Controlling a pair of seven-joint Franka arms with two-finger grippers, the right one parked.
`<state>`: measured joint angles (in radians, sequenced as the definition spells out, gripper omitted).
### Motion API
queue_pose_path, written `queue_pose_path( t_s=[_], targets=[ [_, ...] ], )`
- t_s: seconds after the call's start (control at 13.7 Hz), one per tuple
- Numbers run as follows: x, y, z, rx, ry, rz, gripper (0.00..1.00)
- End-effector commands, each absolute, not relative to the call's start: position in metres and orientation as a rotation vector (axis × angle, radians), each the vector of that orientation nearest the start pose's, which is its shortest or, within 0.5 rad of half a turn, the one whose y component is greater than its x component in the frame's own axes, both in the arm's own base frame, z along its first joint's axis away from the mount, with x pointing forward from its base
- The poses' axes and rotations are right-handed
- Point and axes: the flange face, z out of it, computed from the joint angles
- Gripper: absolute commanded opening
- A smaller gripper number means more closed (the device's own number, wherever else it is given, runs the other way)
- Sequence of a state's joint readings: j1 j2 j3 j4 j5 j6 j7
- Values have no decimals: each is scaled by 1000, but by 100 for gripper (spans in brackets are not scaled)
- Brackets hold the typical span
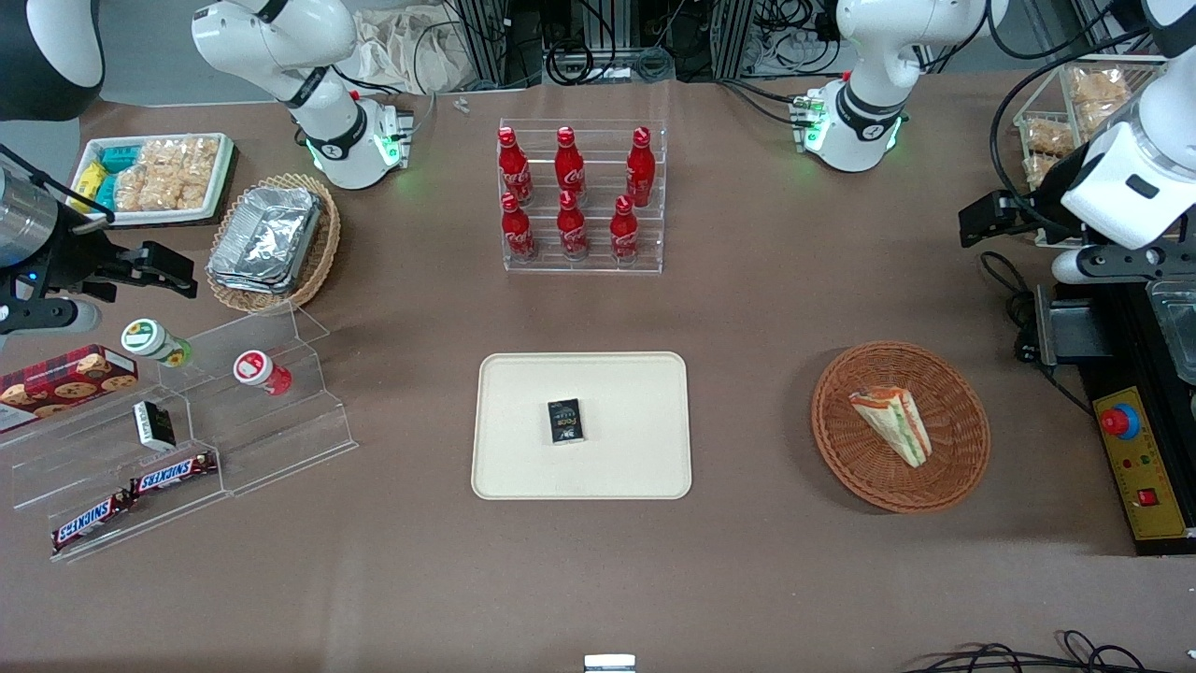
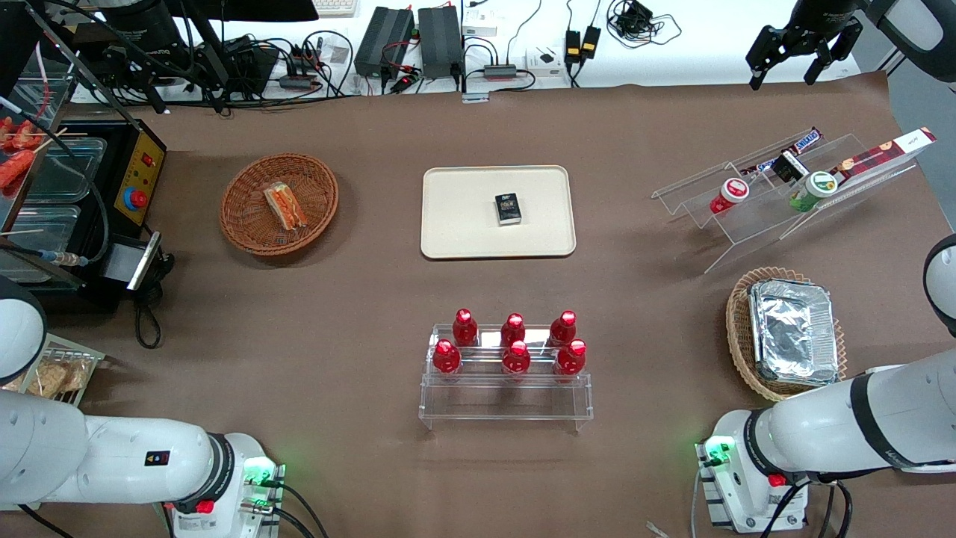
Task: Place sandwich from basket to tray
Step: 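Lower the left gripper over the wrapped sandwich in the wicker basket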
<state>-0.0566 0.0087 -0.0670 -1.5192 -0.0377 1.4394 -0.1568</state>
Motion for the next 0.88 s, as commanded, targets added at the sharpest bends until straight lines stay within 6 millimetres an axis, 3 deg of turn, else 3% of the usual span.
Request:
queue_pose_path(
  t_s=[0.0,0.15,0.37,0.8],
  targets=[
    [538,-70,633,-3136,-70,160,99],
    [542,-67,627,-3135,-96,178,99],
    [563,-69,587,-3108,-230,259,99],
    [576,-49,479,-3094,-443,201,99]
  ],
)
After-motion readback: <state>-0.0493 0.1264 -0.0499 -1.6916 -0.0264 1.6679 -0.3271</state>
